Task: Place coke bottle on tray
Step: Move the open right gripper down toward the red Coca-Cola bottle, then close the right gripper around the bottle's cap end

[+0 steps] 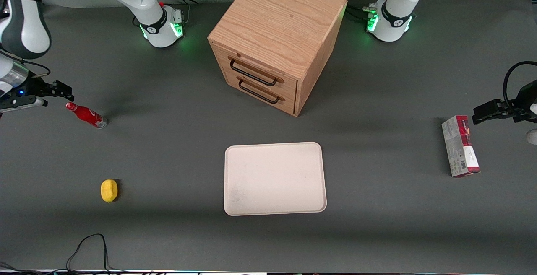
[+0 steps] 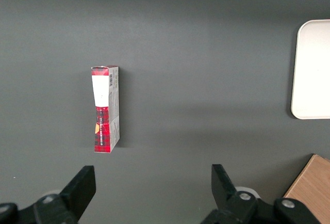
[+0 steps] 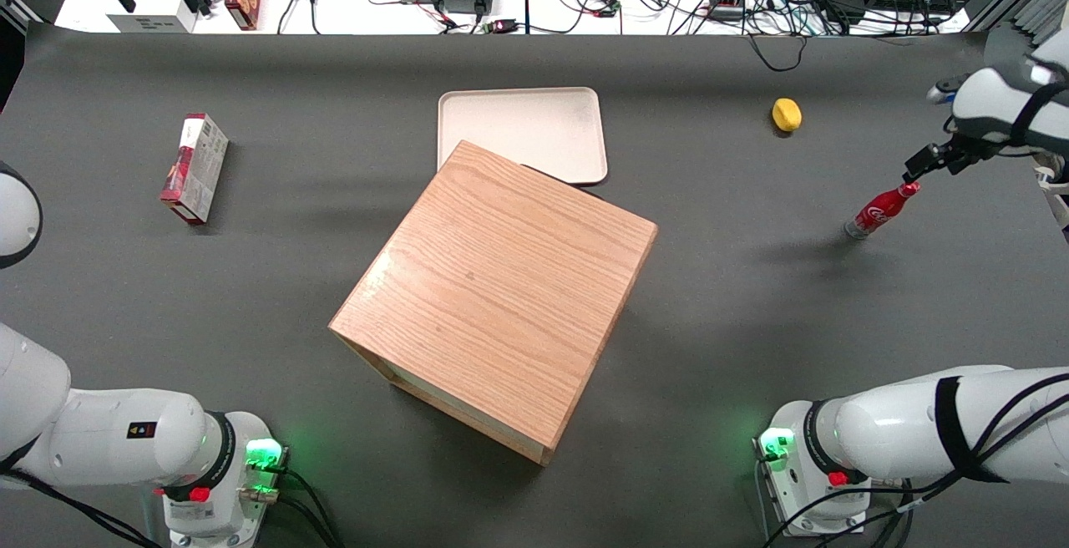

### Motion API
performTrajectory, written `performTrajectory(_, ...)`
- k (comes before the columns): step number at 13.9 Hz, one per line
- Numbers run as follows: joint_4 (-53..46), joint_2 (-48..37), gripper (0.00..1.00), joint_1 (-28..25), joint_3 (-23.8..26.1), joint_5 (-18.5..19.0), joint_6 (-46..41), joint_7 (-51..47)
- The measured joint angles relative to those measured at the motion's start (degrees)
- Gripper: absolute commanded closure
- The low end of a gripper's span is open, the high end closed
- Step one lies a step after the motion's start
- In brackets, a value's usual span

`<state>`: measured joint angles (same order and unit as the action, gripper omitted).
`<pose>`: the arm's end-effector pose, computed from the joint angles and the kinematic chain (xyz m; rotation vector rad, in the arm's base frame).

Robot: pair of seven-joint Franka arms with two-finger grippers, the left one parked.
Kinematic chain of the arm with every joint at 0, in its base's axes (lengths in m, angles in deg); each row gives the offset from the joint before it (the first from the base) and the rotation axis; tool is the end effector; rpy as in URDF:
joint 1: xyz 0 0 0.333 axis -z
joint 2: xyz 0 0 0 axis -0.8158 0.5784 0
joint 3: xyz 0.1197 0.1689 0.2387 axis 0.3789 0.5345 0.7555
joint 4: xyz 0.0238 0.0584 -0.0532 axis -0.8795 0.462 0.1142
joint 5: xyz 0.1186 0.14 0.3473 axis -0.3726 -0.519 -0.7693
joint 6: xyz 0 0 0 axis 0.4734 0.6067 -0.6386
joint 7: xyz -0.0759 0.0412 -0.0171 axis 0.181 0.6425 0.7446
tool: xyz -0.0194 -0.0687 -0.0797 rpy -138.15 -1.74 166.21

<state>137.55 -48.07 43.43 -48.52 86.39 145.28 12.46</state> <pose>0.4314 -0.2260 0.3627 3.0856 0.2834 0.0125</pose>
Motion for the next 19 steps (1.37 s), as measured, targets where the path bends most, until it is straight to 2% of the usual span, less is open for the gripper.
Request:
performTrajectory(3,1.6,2.6,0.0,-0.1,-0.1,0.0,4.0,0.0)
performTrajectory(12,1.6,4.6,0.0,-0.1,-0.1,0.0,5.0,0.0)
performTrajectory(13,1.6,4.7,0.03,-0.1,-0.1,0.0,5.1,0.0)
performTrajectory(16,1.6,5.0,0.39,-0.1,-0.1,0.0,5.1,0.1)
performTrajectory(19,1.6,5.0,0.65,-0.1,-0.1,0.0,5.1,0.2)
